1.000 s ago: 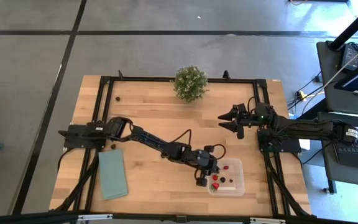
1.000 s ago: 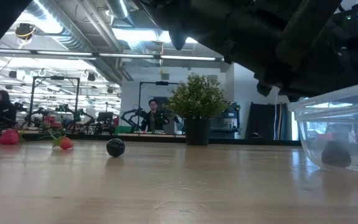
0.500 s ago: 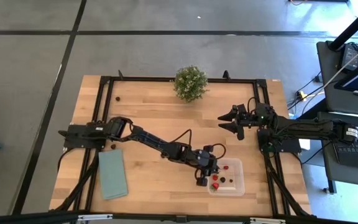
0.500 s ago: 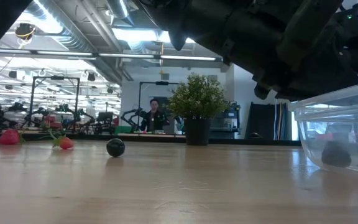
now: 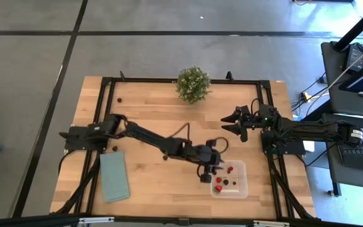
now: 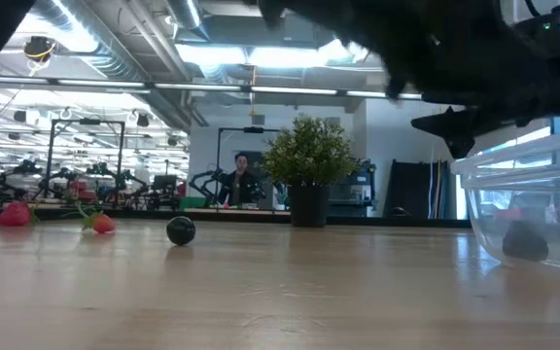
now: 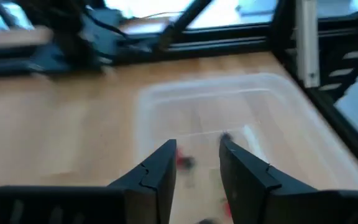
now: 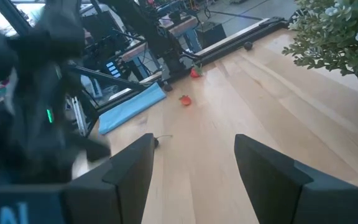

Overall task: Pick and placing Produce into tupperware
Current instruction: Put the bottom black cherry into the bin

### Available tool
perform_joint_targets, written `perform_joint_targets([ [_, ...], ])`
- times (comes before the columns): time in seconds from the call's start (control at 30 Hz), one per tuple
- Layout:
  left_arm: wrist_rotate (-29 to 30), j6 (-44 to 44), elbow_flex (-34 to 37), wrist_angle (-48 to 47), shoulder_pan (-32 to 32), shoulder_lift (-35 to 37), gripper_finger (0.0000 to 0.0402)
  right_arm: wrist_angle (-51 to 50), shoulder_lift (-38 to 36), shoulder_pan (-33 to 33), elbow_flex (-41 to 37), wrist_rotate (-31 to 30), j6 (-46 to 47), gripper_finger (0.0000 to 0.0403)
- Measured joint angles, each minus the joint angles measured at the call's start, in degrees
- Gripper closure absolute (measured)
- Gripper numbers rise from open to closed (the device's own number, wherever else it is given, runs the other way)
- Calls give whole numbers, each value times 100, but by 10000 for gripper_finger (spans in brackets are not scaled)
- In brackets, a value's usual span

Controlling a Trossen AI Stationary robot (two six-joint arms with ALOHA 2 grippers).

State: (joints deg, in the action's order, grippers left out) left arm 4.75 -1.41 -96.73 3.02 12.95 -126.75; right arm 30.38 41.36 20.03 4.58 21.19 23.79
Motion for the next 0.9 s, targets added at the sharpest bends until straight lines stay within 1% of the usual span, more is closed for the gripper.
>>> perform_joint_targets([
  [0.1, 51, 335, 0, -308, -107, 468, 282, -17, 0, -4, 0, 0, 4, 176],
  [0.27, -121, 742, -1, -655, -358, 1295, 275, -29, 0, -4, 0, -2, 2, 176],
  [0.5, -149, 909, -2, -2014, -683, 2343, 274, -32, 2, -4, 0, -1, 2, 176],
  [0.6, -124, 929, 35, -2380, -708, 2767, 279, -34, 1, -2, 0, -2, -4, 176],
  [0.63, -71, 897, 121, -2369, -708, 2921, 282, -33, 0, -3, 0, -2, -7, 176],
  [0.7, 248, 646, 430, -2366, -681, 3315, 285, -43, 1, -2, 0, -2, -4, 176],
  [0.73, 530, 474, 640, -2343, -652, 3549, 287, -48, 1, -2, 0, -4, -7, 176],
  [0.8, 1302, 146, 1192, -2323, -565, 4091, 291, -58, 2, -2, 0, -5, -12, 176],
  [0.87, 2152, -259, 1891, -2194, -417, 4619, 295, -58, 1, -2, 0, -7, -33, 176],
  [0.9, 2471, -419, 2269, -2072, -326, 4860, 297, -58, 0, -2, 0, -7, -51, 176],
])
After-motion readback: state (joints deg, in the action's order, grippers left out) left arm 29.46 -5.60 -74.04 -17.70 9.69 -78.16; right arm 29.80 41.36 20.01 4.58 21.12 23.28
